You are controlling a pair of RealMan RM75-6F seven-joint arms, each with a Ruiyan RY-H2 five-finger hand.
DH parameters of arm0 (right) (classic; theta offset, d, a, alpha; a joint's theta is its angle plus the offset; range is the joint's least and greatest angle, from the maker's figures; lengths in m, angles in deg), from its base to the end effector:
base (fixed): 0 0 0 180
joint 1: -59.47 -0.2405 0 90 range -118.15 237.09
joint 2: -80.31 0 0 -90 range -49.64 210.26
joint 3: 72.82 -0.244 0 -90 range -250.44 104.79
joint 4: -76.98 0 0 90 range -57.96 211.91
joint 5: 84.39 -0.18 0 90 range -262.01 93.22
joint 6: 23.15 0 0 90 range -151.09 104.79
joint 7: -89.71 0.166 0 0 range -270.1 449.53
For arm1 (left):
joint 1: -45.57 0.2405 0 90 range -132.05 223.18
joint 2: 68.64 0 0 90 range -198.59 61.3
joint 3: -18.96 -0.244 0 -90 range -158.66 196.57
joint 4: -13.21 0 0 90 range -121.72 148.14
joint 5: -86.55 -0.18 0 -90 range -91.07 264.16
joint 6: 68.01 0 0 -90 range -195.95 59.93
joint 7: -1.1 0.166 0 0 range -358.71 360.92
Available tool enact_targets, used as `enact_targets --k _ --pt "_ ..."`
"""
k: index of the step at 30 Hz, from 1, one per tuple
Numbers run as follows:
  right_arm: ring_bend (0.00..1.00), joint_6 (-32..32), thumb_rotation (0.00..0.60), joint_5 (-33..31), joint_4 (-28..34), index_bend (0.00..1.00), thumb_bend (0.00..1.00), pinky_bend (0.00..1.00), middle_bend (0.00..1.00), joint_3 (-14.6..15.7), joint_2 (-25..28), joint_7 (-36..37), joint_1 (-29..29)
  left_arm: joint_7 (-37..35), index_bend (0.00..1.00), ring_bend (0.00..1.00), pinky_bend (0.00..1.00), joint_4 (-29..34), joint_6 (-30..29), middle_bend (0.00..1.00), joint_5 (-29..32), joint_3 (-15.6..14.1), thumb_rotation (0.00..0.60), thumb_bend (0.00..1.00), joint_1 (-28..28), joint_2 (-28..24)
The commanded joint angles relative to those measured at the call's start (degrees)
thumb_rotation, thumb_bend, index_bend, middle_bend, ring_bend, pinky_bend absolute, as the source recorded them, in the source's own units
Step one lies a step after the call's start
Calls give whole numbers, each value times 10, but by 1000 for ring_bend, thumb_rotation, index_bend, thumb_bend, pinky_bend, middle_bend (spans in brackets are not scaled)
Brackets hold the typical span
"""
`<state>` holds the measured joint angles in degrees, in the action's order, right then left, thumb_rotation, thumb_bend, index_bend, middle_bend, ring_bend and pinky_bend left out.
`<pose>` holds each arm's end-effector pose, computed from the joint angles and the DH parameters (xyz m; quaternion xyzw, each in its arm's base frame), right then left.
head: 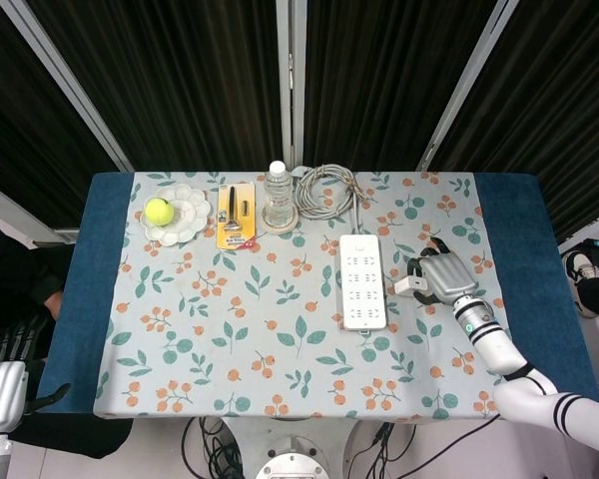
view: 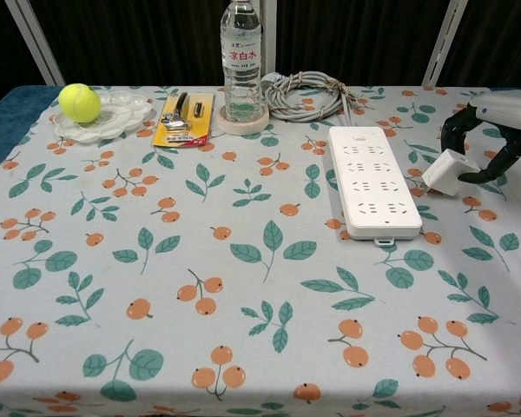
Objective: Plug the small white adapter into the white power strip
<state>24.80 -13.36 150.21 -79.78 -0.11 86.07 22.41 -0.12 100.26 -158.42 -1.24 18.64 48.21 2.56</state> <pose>-0.2324 -0.3611 0.0538 0.7335 -0.4055 0.2966 0.4578 -0.3108 0.1507 0.1545 -0.5599 -0.4228 -0.3820 0.6016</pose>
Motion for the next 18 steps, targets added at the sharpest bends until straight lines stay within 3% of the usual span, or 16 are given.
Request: enact_targets --k 1,5,9,18 --pt "332 10 600 8 25 689 439 0 618 -6 25 -5 -1 0 65 0 0 1 -1 0 0 0 600 82 1 -1" --pt "368 3 600 -5 91 729 494 0 648 -24 79 -24 -12 1 65 0 0 2 -3 0 -2 -1 600 82 1 -2" --pt "384 -42 600 -50 146 747 537 0 661 -39 124 -88 -49 4 65 0 0 5 -4 0 -7 -1 600 82 0 -2" --pt "398 -80 600 -205 157 764 554 0 674 -23 100 -246 -138 1 65 0 0 3 -10 0 -10 -3 600 82 4 -2"
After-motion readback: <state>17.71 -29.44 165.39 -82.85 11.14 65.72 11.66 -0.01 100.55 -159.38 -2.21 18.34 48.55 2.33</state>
